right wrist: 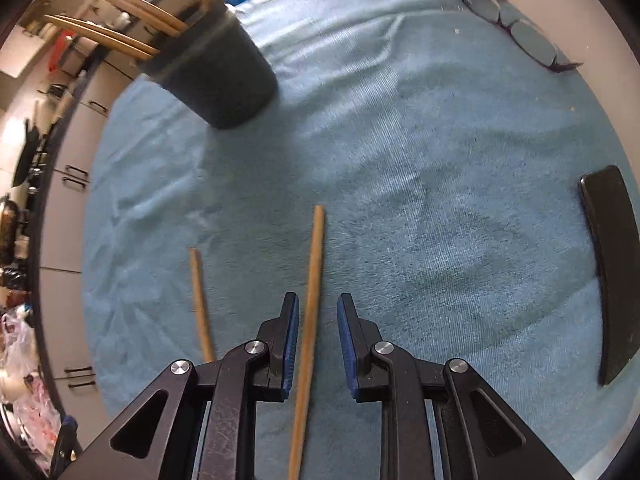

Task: Organize utensils
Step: 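Move both open tools back over the remaining chopsticks, then close the left tool on a chopstick while the right tool grasps another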

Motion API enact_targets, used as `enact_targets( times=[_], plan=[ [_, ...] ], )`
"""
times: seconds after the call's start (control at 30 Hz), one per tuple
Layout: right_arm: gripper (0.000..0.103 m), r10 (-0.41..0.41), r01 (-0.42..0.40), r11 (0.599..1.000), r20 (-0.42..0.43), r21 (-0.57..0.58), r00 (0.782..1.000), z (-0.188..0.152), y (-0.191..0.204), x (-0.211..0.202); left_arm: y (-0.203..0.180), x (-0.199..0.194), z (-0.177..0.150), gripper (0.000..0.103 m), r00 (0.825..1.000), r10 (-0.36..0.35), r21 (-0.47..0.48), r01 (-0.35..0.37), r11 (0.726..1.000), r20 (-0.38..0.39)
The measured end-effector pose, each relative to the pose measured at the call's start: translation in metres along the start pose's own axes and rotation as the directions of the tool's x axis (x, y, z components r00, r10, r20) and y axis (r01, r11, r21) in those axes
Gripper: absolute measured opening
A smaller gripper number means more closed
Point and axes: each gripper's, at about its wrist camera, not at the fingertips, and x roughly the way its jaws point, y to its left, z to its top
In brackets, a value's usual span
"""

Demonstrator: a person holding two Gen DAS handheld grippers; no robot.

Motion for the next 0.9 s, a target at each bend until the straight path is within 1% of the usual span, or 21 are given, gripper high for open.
enact_targets(
  times=[0.13, 0.17, 0.2, 0.3, 0.37, 0.43, 0.53, 0.63, 0.67, 0.77, 0.83, 0.9],
  plan=[
    [0.021, -0.046, 0.047, 0.999, 0.009, -0.022, 0.999, 0.001, 0.006, 0.005, 0.003, 0.002, 0.0, 0.034, 1.0, -0.008, 0.012, 0.008, 1.0, -0.01],
    [0.019, -0.062, 0.063, 0.997, 0.012, -0.037, 0.998, 0.0, 0.01, 0.006, 0.002, 0.004, 0.001, 0.034, 1.0, -0.012, 0.02, 0.012, 1.0, -0.016],
    [0.009, -0.088, 0.089, 0.994, 0.017, -0.066, 0.996, -0.001, 0.016, 0.007, -0.001, 0.005, 0.001, 0.034, 1.0, -0.017, 0.027, 0.017, 0.999, -0.021],
    [0.007, -0.098, 0.1, 0.989, 0.02, -0.109, 0.995, -0.008, 0.025, 0.009, -0.012, 0.013, 0.005, 0.034, 0.998, -0.041, 0.062, 0.044, 0.997, -0.049],
    [0.007, -0.084, 0.086, 0.993, 0.025, -0.086, 0.996, -0.011, 0.02, 0.005, -0.024, 0.021, 0.008, 0.035, 0.996, -0.061, 0.101, 0.068, 0.993, -0.072],
    [0.007, -0.056, 0.06, 0.996, 0.056, -0.061, 0.997, -0.015, 0.014, -0.007, -0.036, 0.03, 0.011, 0.036, 0.991, -0.084, 0.136, 0.097, 0.986, -0.102],
    [0.007, -0.029, 0.036, 0.998, 0.126, -0.058, 0.992, -0.025, 0.008, -0.036, -0.058, 0.05, 0.016, 0.037, 0.978, -0.123, 0.166, 0.151, 0.974, -0.169],
    [0.007, 0.011, -0.001, 0.999, 0.207, -0.052, 0.978, -0.037, 0.003, -0.071, -0.082, 0.073, 0.022, 0.037, 0.962, -0.146, 0.191, 0.193, 0.963, -0.232],
    [0.007, 0.016, -0.003, 0.999, 0.233, -0.054, 0.972, -0.042, 0.003, -0.082, -0.091, 0.082, 0.024, 0.037, 0.954, -0.158, 0.195, 0.211, 0.958, -0.257],
    [0.006, 0.038, -0.021, 0.998, 0.29, -0.06, 0.956, -0.054, 0.005, -0.107, -0.114, 0.102, 0.028, 0.037, 0.942, -0.163, 0.217, 0.232, 0.948, -0.294],
    [0.006, 0.046, -0.026, 0.997, 0.325, -0.068, 0.945, -0.062, 0.0, -0.125, -0.132, 0.12, 0.031, 0.037, 0.938, -0.135, 0.244, 0.219, 0.945, -0.318],
    [0.006, 0.053, -0.027, 0.997, 0.354, -0.076, 0.934, -0.068, -0.002, -0.139, -0.144, 0.134, 0.034, 0.037, 0.932, -0.127, 0.253, 0.22, 0.942, -0.339]
  ],
)
